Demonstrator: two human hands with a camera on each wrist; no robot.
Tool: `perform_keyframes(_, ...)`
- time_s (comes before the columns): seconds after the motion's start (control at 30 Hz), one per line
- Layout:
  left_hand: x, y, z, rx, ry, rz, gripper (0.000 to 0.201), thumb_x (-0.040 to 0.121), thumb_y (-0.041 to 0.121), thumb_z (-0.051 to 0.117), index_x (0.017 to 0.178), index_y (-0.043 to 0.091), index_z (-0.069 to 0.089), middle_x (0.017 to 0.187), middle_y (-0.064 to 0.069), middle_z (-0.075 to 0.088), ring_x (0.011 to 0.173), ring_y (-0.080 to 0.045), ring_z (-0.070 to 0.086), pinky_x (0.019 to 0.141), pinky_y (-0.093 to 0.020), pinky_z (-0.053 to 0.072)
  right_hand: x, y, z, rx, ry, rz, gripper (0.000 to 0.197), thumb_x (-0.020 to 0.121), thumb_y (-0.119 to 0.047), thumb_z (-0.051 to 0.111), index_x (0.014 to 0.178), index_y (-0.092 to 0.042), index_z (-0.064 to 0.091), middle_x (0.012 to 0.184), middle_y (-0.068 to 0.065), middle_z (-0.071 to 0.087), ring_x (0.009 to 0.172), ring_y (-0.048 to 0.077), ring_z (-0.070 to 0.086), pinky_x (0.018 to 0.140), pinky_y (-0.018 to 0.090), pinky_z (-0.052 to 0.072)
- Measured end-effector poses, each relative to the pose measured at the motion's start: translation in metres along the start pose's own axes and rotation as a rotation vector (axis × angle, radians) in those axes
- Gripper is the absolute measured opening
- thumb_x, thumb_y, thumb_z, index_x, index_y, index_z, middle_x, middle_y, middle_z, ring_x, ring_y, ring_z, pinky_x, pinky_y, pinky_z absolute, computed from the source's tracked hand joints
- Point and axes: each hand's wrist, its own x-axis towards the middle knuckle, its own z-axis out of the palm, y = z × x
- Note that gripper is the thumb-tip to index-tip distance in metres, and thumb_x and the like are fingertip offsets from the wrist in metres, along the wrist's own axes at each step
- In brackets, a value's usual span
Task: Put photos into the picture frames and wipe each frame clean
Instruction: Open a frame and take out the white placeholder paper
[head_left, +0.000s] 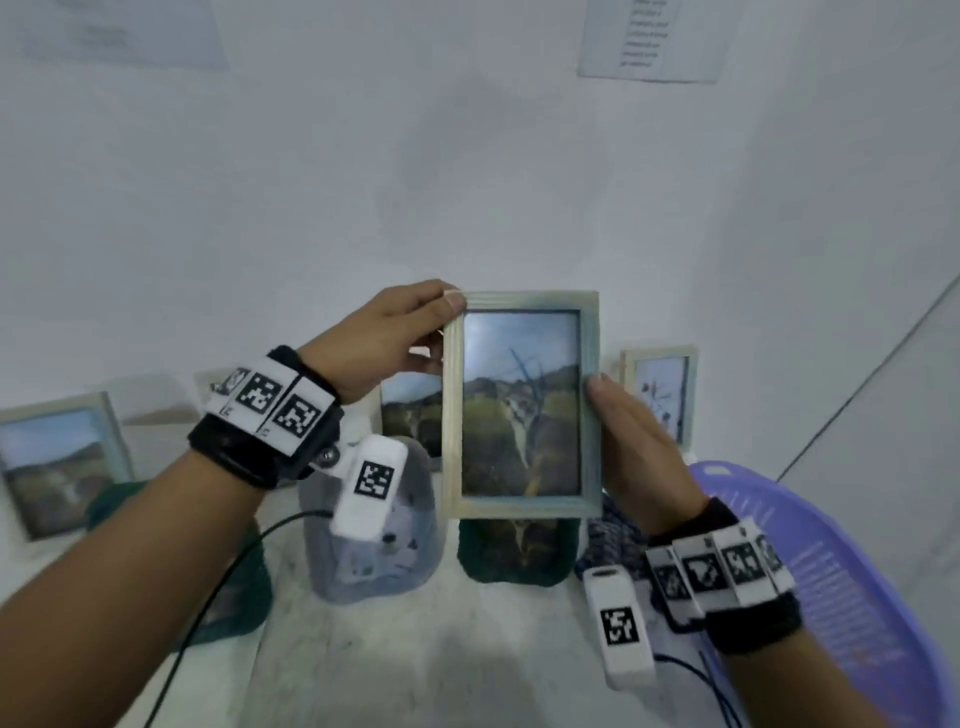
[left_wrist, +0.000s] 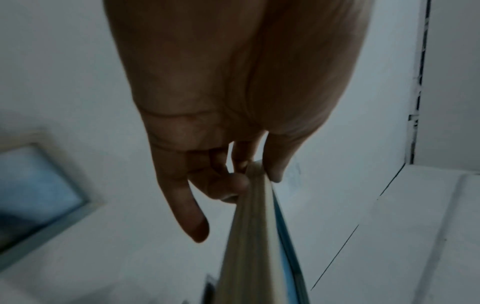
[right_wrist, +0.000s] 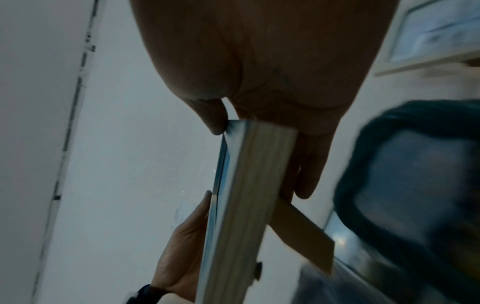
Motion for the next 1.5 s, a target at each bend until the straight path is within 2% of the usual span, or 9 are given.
perform_keyframes(0.17,-0.056,-0.056,0.016,0.191,0.01,-0.125,0.043,0.099,0.034,0.046,0.097,-0.009,0.052,0.08,-0.013,0.045,0.07,-0.021,0.051,0.065,-0.027,0.047,-0.062,0.074,0.018,0.226,0.132,0.232,0.069,0.082,-0.05,0.067,0.129,-0.001,0.054,0.112,0.021,0.065,0.095,0.033,0.065,0.081,0.045,0.052)
perform_keyframes(0.37,-0.135,-0.121,0.056,0.171,0.177,-0.326,0.051,0.083,0.054,0.056,0.126,0.028,0.051,0.112,0.005,0.064,0.104,-0.012,0.063,0.082,-0.026,0.053,-0.125,0.124,0.033,0.333,0.221,0.453,0.052,0.09,-0.039,0.055,0.125,0.0,0.057,0.096,0.022,0.066,0.074,0.033,0.063,0.069,0.042,0.052)
perform_keyframes(0.57,-0.204,-0.131,0.124,0.02,0.145,-0.307,0.07,0.076,0.049,0.07,0.131,0.055,0.027,0.114,0.043,0.053,0.105,0.022,0.05,0.082,-0.004,0.044,-0.155,0.142,0.039,0.249,0.22,0.467,0.044,0.098,-0.036,0.042,0.13,-0.009,0.056,0.124,0.02,0.062,0.113,0.039,0.06,0.097,0.054,0.046)
perform_keyframes(0.7,-0.204,-0.139,0.153,-0.142,0.202,-0.274,0.094,0.067,0.058,0.079,0.141,0.05,0.021,0.139,0.023,0.047,0.129,-0.001,0.046,0.106,-0.031,0.042,-0.162,0.141,0.04,0.222,0.124,0.487,0.051,0.096,-0.045,0.037,0.131,-0.013,0.054,0.126,0.015,0.062,0.117,0.031,0.059,0.095,0.047,0.05)
perform_keyframes(0.83,-0.196,-0.146,0.166,-0.194,0.262,-0.397,0.118,0.056,0.067,0.08,0.147,0.047,0.009,0.149,0.009,0.038,0.135,-0.008,0.039,0.11,-0.034,0.038,-0.159,0.14,0.036,0.212,0.08,0.524,0.047,0.096,-0.047,0.036,0.117,-0.012,0.058,0.116,0.015,0.067,0.103,0.027,0.064,0.095,0.049,0.048)
perform_keyframes(0.97,-0.199,-0.147,0.17,-0.39,0.264,-0.415,0.095,0.06,0.056,0.077,0.141,0.043,0.028,0.133,0.001,0.058,0.118,-0.013,0.059,0.101,-0.042,0.048,-0.155,0.145,0.021,0.163,0.155,0.544,0.04,0.091,-0.049,0.046,0.1,-0.011,0.055,0.096,0.013,0.067,0.074,0.021,0.06,0.067,0.033,0.049)
perform_keyframes(1.13,-0.211,-0.156,0.165,-0.408,0.418,-0.346,0.052,0.079,0.044,0.074,0.124,0.027,0.055,0.116,-0.003,0.068,0.103,-0.02,0.067,0.082,-0.04,0.057,-0.158,0.142,-0.005,-0.008,0.233,0.477,0.029,0.097,-0.036,0.047,0.098,-0.01,0.059,0.086,0.005,0.063,0.08,0.017,0.06,0.069,0.028,0.048)
perform_keyframes(1.27,-0.223,-0.186,0.166,-0.236,0.595,-0.409,0.022,0.085,0.024,0.068,0.107,0.022,0.069,0.097,-0.002,0.072,0.098,-0.023,0.067,0.084,-0.037,0.056,-0.165,0.153,-0.025,-0.404,0.156,0.333,0.007,0.095,-0.018,0.056,0.095,-0.018,0.063,0.092,0.002,0.066,0.082,0.011,0.061,0.071,0.025,0.047)
perform_keyframes(1.5,-0.232,-0.212,0.183,0.4,0.613,-0.328,0.017,0.088,0.032,0.067,0.104,0.026,0.07,0.088,0.011,0.068,0.083,-0.002,0.062,0.079,-0.032,0.054,-0.179,0.172,-0.038,-0.889,0.024,0.18,0.024,0.09,-0.014,0.06,0.11,-0.026,0.063,0.108,-0.002,0.05,0.087,0.004,0.056,0.08,0.011,0.044)
